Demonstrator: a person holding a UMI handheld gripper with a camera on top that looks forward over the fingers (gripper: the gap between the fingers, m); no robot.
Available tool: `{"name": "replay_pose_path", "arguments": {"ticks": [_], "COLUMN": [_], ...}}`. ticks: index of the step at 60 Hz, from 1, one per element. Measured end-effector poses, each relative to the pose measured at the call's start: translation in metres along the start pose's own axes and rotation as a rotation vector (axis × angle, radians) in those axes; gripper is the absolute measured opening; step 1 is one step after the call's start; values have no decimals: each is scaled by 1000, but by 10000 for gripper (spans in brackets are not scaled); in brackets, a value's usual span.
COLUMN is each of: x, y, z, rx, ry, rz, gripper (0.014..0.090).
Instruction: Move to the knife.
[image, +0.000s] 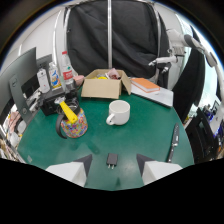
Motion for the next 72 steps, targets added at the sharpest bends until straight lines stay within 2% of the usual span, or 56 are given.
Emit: {"name": "replay_pose_path", "arguments": {"ticks": [11, 22, 42, 48, 54, 72], "x": [4, 26, 147, 189, 224, 273], "y": [8, 39, 90, 92, 79, 34], "z": [-16, -43, -62, -51, -29, 52], "rx": [5, -18, -98, -113, -95, -59], "ry": [-6, 9, 131, 162, 175, 141], "rz": [-6, -11, 1, -27, -42, -40], "gripper": [849, 846, 852, 853, 854, 848]}}
